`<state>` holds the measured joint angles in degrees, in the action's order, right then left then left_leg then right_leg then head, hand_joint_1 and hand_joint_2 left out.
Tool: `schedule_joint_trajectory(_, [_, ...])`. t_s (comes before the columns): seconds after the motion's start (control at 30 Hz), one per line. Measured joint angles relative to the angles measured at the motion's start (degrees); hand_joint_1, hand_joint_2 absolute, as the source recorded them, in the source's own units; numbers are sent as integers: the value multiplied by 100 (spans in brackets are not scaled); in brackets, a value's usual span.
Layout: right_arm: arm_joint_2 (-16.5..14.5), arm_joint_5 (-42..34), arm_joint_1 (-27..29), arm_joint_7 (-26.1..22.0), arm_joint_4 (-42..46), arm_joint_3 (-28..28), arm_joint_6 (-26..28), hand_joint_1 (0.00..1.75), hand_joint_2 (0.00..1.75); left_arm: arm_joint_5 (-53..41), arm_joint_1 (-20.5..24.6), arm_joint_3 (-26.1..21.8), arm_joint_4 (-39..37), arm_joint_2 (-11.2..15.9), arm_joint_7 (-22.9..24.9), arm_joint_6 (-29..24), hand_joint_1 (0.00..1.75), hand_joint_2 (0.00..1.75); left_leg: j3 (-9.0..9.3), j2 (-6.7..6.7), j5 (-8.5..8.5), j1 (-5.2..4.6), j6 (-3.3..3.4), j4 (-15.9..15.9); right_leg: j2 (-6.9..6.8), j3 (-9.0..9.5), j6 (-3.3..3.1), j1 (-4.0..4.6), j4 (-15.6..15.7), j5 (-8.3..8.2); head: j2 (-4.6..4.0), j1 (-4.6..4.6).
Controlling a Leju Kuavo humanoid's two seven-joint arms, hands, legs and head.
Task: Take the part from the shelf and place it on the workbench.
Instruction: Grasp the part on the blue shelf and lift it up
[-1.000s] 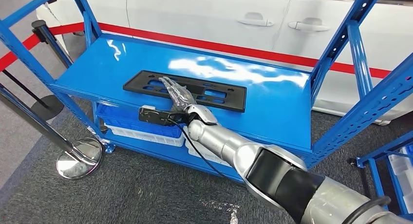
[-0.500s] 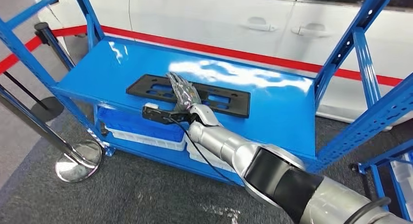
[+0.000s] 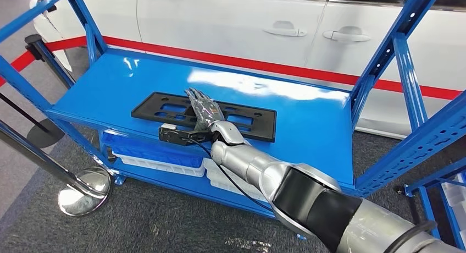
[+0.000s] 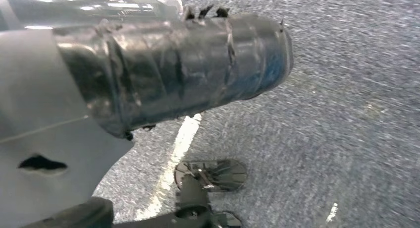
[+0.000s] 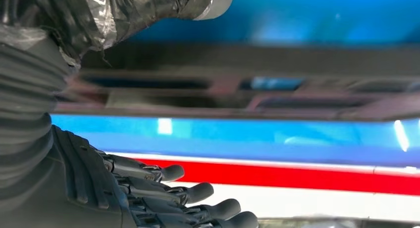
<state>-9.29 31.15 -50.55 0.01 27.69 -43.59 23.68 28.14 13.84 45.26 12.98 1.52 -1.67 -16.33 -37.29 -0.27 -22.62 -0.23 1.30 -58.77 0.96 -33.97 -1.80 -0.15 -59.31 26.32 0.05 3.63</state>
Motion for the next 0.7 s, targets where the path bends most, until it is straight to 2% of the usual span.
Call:
schedule_joint_trajectory(0.07, [-12, 2, 20, -7, -20, -3, -82, 0, 175, -17, 12, 7, 0, 0, -4, -8, 0, 0, 52, -1, -38, -25, 32, 91, -2, 1, 55, -4, 33, 3, 1, -1])
schedule_joint_trajectory(0.1, [-19, 3, 33, -10, -26, -3, -110, 0, 175, -22, 14, 9, 0, -3, -4, -10, 0, 0, 82, 5, -39, -3, 41, 140, -11, 2, 86, -5, 37, 15, 1, 0])
schedule_joint_trajectory(0.17, [-32, 5, 33, -18, -37, -3, -141, 0, 175, -24, 15, 12, 0, -10, -3, -15, 0, 0, 164, 15, -21, 38, 68, 249, -28, -67, 142, 4, -142, 147, 1, 5])
schedule_joint_trajectory(0.2, [-33, 10, 30, -19, -43, -3, -153, 0, 175, -26, 21, 15, 0, -13, -3, -15, 0, 0, 197, 21, -18, 56, 81, 283, -37, -193, 162, 0, -409, 284, 1, 10])
schedule_joint_trajectory(0.27, [-32, 59, 48, -14, -63, -4, -178, 0, 175, -28, 33, 25, 0, -14, 2, -11, 0, 0, 216, 19, -36, 56, 106, 284, -40, -571, 194, -17, -1133, 572, 1, 16])
schedule_joint_trajectory(0.3, [-32, 117, 72, -2, -78, -6, -190, 0, 175, -31, 31, 33, 0, -16, 6, -6, 0, 0, 218, 17, -49, 57, 107, 274, -42, -735, 209, -29, -1397, 622, 1, 16])
schedule_joint_trajectory(0.33, [-31, 187, 95, 19, -93, -11, -196, 0, 175, -35, 24, 40, 0, -19, 11, -2, 0, 0, 220, 14, -67, 59, 103, 257, -45, -810, 224, -41, -1466, 564, 1, 17])
schedule_joint_trajectory(0.37, [-31, 292, 108, 61, -108, -26, -193, 0, 175, -40, 19, 48, 0, -23, 16, 1, 0, 0, 222, 10, -89, 64, 92, 228, -50, -774, 234, -53, -1309, 400, 1, 17])
schedule_joint_trajectory(0.43, [-31, 554, 109, 196, -129, -69, -154, 0, 175, -59, 20, 57, 0, -30, 25, 4, 0, 0, 218, 5, -150, 73, 49, 154, -64, -497, 238, -70, -643, 30, 1, 15])
schedule_joint_trajectory(0.47, [-33, 738, 104, 303, -137, -101, -116, 0, 175, -69, 29, 60, 0, -32, 28, 5, 0, 0, 208, 2, -184, 66, 17, 104, -65, -354, 224, -67, -337, -80, 1, 14])
schedule_joint_trajectory(0.53, [-38, 1133, 106, 574, -157, -182, -27, 0, 175, -84, 43, 64, 0, -32, 42, 8, 0, 0, 189, 0, -219, 54, -47, 54, -54, -217, 180, -43, -69, -109, 1, 9])
schedule_joint_trajectory(0.63, [-37, 1608, 113, 1027, -198, -314, 62, 0, 175, -84, 43, 66, 0, -31, 61, 7, 0, 0, 174, 4, -258, 65, -130, 28, -42, -188, 89, -51, -32, -134, 1, 6])
schedule_joint_trajectory(0.7, [-37, 1886, 107, 1312, -214, -381, 77, 0, 175, -84, 44, 67, 0, -34, 61, 7, 0, 0, 21, 9, -466, 77, -190, -317, -46, -160, 35, -81, -2, -146, 1, -1])
